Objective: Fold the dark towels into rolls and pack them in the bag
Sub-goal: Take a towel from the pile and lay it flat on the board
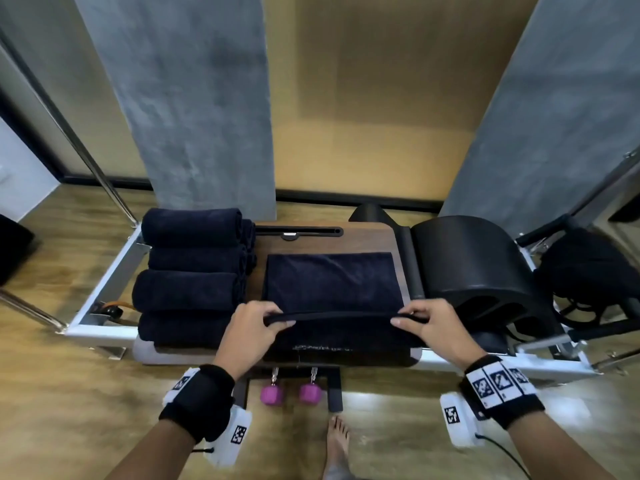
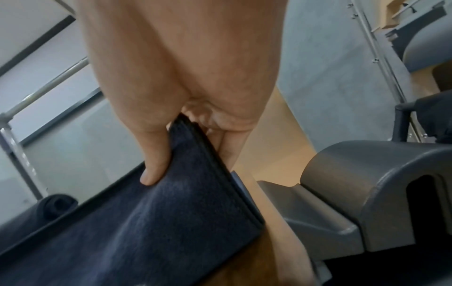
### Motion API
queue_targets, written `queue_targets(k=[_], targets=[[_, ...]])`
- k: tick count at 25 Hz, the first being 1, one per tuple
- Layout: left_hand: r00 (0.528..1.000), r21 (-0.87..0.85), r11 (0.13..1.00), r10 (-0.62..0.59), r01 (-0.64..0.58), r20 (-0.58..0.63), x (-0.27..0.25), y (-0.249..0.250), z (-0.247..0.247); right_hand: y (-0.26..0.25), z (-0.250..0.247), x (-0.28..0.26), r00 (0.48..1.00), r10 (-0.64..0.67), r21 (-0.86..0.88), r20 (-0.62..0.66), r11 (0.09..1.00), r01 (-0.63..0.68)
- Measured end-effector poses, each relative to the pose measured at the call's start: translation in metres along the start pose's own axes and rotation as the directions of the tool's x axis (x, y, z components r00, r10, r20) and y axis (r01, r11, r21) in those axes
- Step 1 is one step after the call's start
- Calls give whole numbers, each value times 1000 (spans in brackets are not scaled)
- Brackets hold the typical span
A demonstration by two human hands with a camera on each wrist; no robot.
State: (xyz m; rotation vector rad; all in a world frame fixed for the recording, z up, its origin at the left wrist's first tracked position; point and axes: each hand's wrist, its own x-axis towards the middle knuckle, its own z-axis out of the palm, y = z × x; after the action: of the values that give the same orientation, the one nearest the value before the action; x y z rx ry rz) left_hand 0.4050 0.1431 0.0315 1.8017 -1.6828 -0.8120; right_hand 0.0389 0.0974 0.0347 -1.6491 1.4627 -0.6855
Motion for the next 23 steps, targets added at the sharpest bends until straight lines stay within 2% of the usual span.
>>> queue_targets(k=[3, 6, 9, 12, 14, 16, 18, 21, 23], targets=[[995, -103, 995, -9, -1, -96, 37, 14, -8, -10, -14, 41, 999, 20, 119, -50, 993, -14], [982, -23, 998, -59, 56, -181, 77, 19, -9, -13, -21, 88, 998, 15, 130, -63, 991, -7], [966, 43, 987, -143, 155, -216, 117, 22, -5, -13, -21, 140, 997, 36, 93, -64, 995, -30], [946, 88, 963, -228, 254, -231, 150, 26, 3, -9, -19, 180, 982, 108, 51, -152, 994, -101], [955, 196, 951, -194, 239, -223, 158, 28, 13, -5, -17, 189, 952, 113, -3, -284, 993, -119], [967, 280, 946, -99, 165, -234, 157, 32, 27, -1, -11, 190, 945, 56, -42, -322, 996, -74], [983, 311, 950, 19, 39, -182, 150, 35, 45, 2, 0, 185, 980, -3, -34, -201, 999, -3], [990, 244, 960, 118, -134, 81, 130, 40, 76, 5, 16, 175, 999, -33, -109, 29, 993, 36], [964, 285, 938, 133, -198, 232, 118, 40, 93, 5, 18, 169, 996, -17, -236, 82, 971, 36]])
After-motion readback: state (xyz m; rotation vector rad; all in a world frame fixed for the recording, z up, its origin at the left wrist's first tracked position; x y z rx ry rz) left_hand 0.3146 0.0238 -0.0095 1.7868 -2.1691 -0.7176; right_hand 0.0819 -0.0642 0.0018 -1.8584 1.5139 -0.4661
